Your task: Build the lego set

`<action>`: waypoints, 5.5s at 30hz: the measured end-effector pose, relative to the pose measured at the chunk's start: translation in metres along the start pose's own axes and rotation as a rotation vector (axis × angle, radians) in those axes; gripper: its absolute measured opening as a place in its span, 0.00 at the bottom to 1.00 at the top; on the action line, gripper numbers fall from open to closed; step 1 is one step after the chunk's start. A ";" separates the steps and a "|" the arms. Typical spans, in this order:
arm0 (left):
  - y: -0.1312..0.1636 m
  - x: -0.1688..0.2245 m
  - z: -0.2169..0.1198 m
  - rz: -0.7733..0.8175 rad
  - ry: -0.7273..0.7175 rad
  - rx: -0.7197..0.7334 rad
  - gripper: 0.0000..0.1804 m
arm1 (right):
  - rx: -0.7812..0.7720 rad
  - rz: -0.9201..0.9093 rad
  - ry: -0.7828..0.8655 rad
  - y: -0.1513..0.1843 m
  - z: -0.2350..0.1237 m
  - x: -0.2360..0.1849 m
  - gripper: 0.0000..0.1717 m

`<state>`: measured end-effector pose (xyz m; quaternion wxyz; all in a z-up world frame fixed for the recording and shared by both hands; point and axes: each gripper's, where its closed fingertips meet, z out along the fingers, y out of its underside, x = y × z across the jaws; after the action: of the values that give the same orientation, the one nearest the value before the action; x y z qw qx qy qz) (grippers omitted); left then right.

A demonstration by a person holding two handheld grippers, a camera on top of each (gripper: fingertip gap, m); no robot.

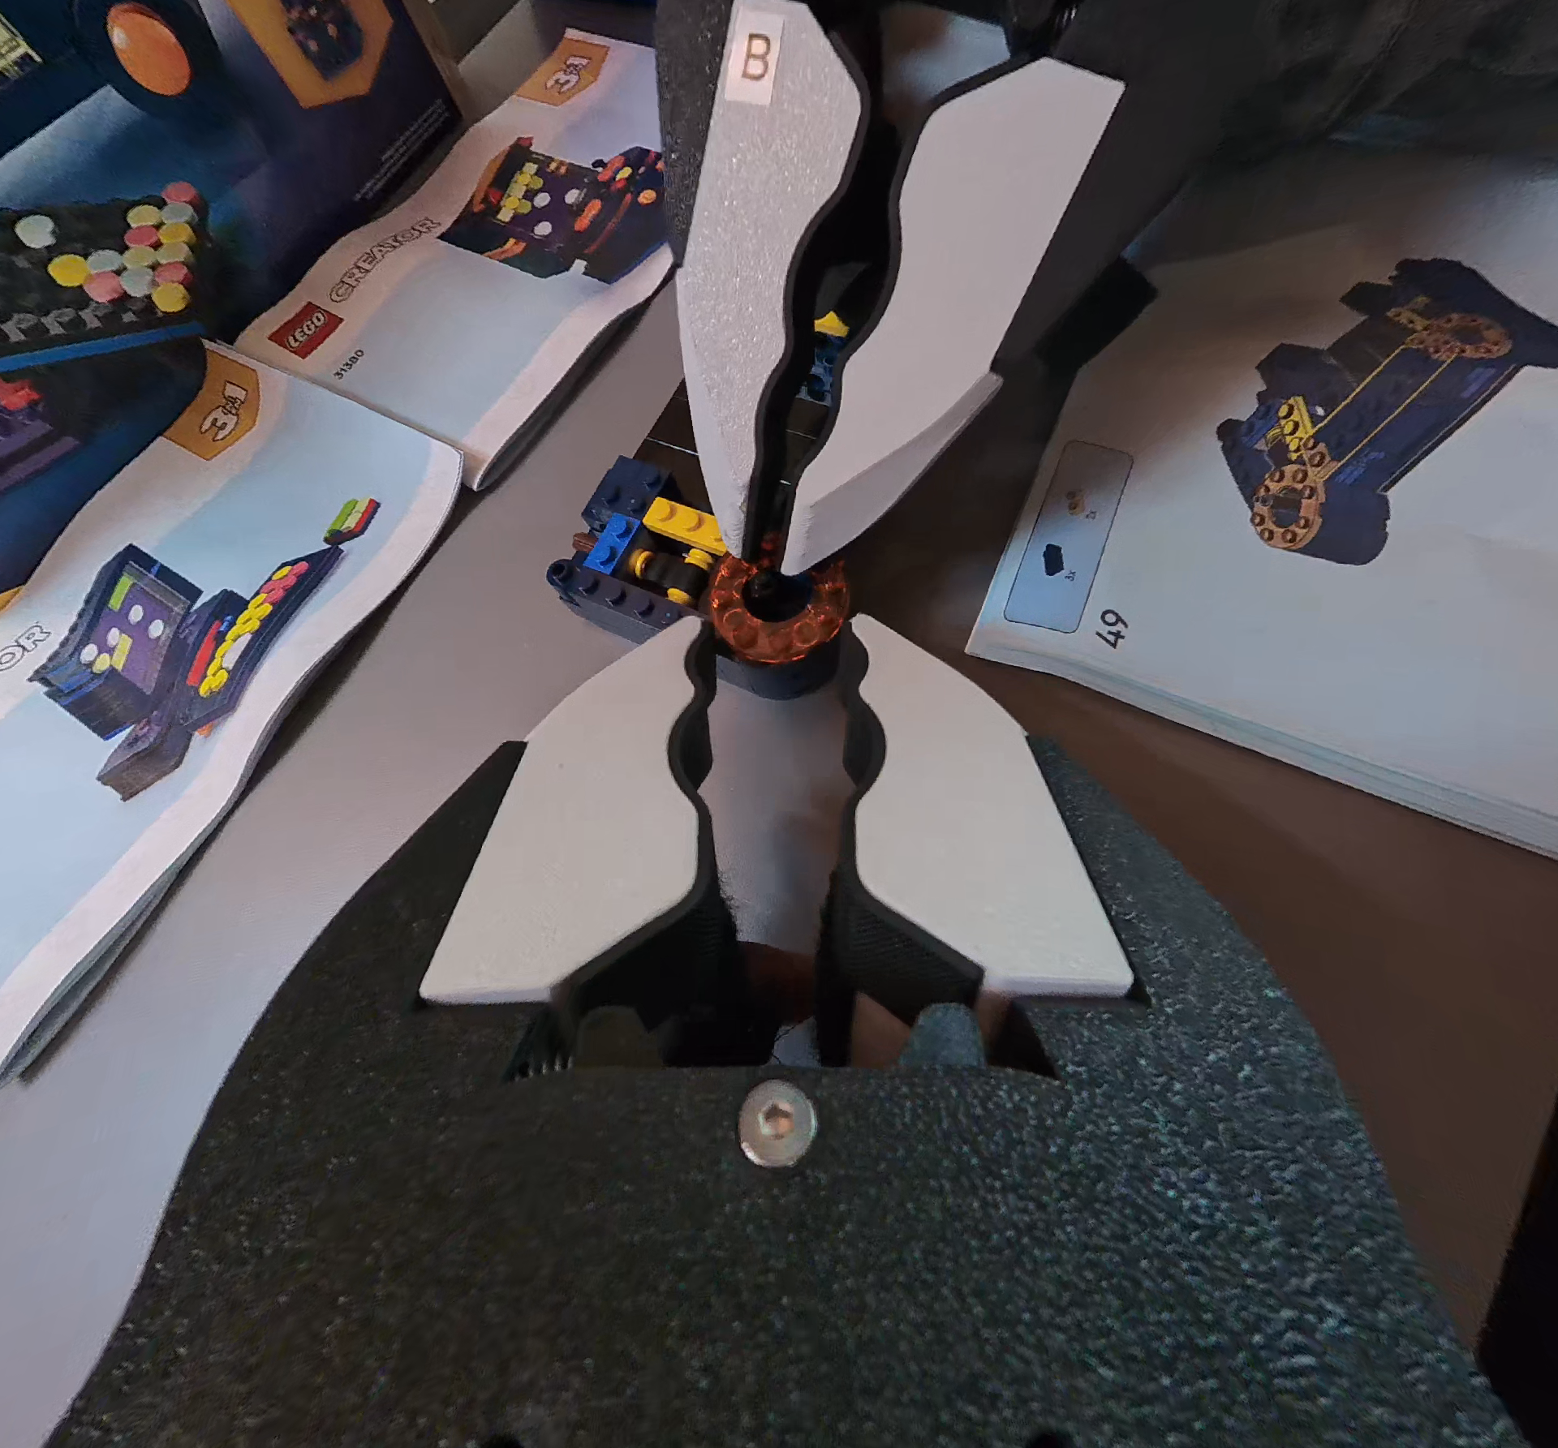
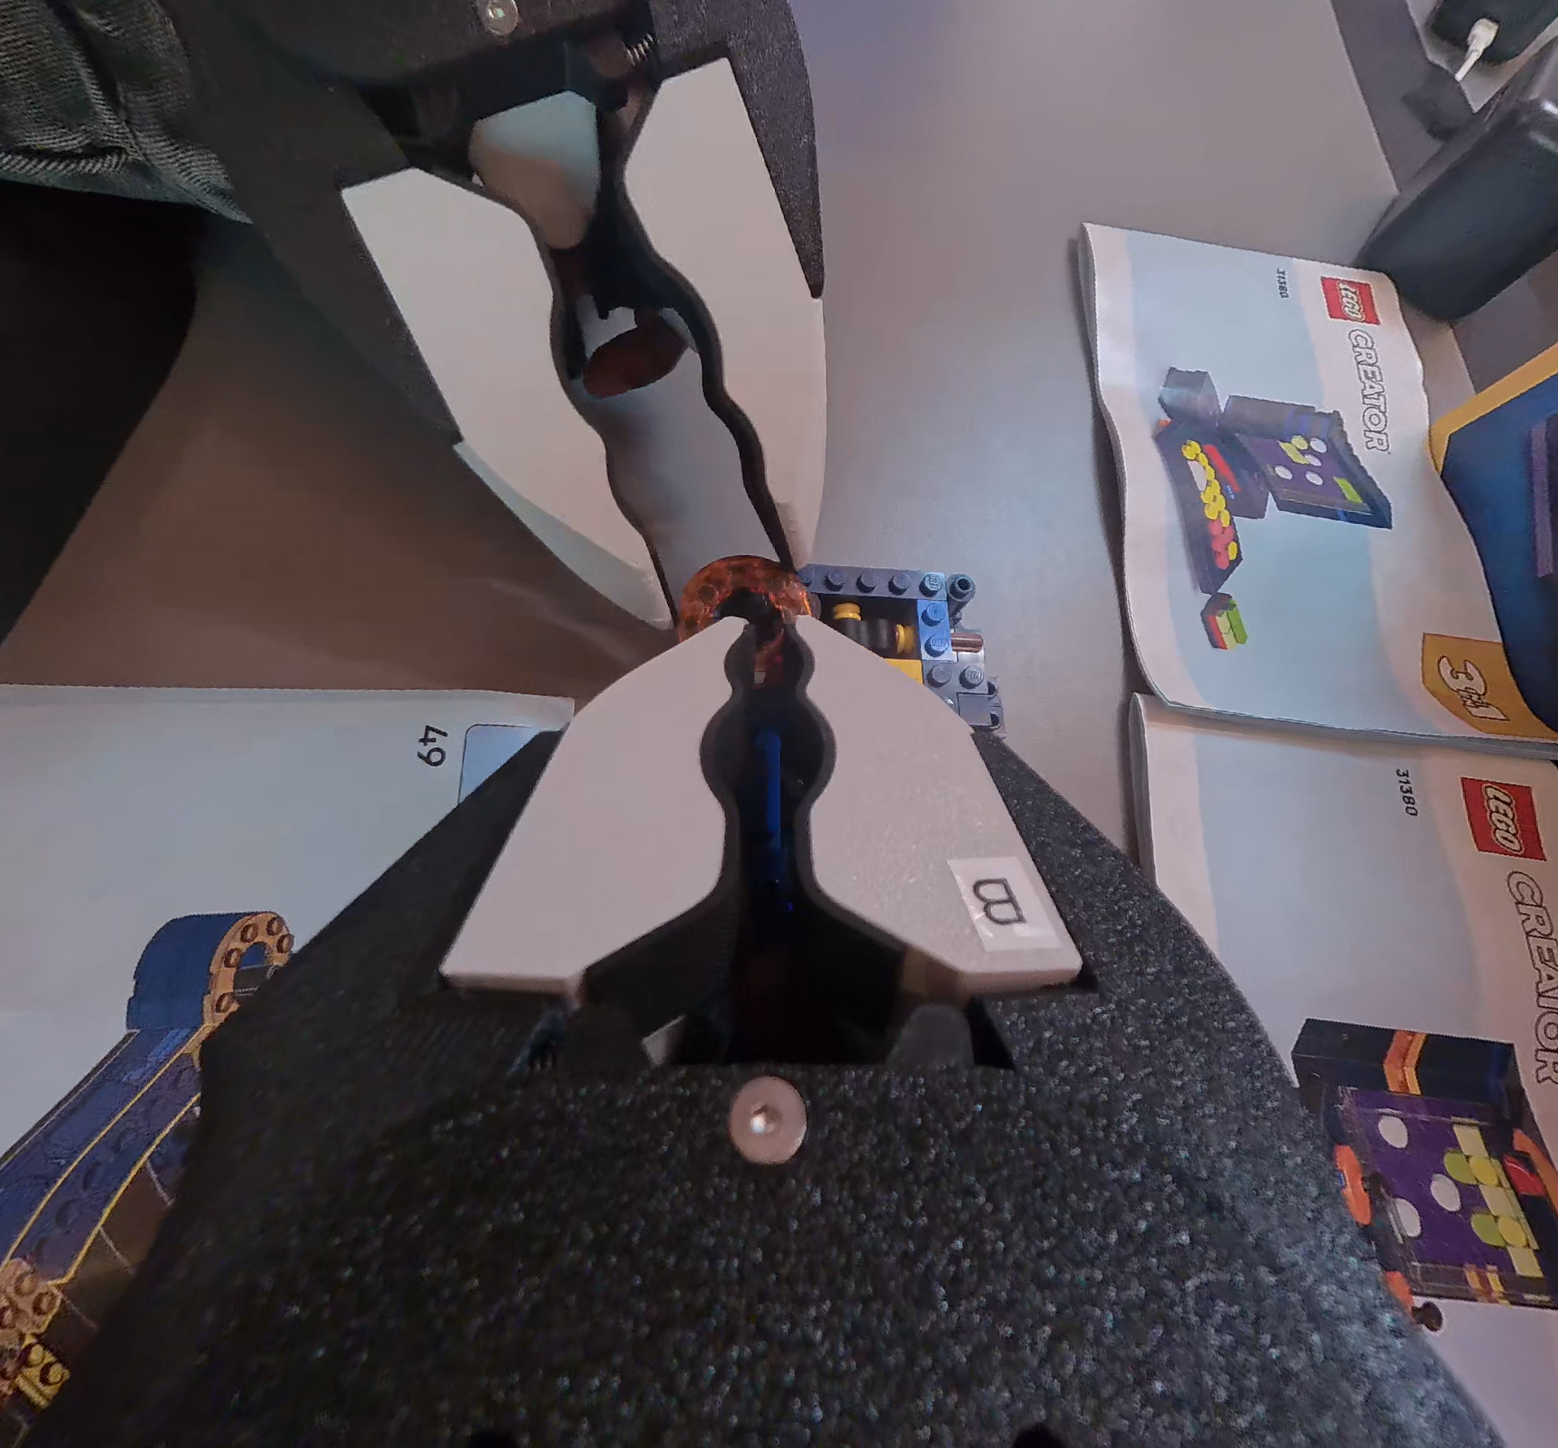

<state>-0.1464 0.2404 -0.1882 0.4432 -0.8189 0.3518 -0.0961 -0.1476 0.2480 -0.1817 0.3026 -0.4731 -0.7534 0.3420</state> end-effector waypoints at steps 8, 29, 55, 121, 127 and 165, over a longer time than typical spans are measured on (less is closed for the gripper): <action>0.001 0.000 -0.002 -0.055 0.030 0.008 0.14 | -0.031 -0.035 0.034 0.000 0.000 0.002 0.06; 0.006 0.002 -0.004 -0.064 0.055 -0.021 0.13 | -0.064 -0.091 0.004 0.002 0.003 -0.005 0.18; -0.006 -0.001 -0.005 -0.075 0.021 0.038 0.07 | -0.104 -0.151 0.037 0.005 0.009 -0.005 0.18; -0.009 -0.012 -0.014 -0.157 0.017 0.100 0.06 | -0.019 -0.024 -0.011 -0.004 0.003 0.000 0.04; -0.004 -0.010 -0.004 -0.104 -0.011 0.059 0.04 | -0.018 -0.016 -0.017 -0.004 0.003 -0.001 0.05; -0.002 -0.013 -0.003 -0.080 -0.043 0.048 0.05 | -0.020 0.032 -0.028 -0.002 -0.001 0.002 0.08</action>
<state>-0.1558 0.2479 -0.1829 0.4661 -0.8233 0.3066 -0.1047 -0.1481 0.2495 -0.1792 0.2818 -0.4831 -0.7534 0.3459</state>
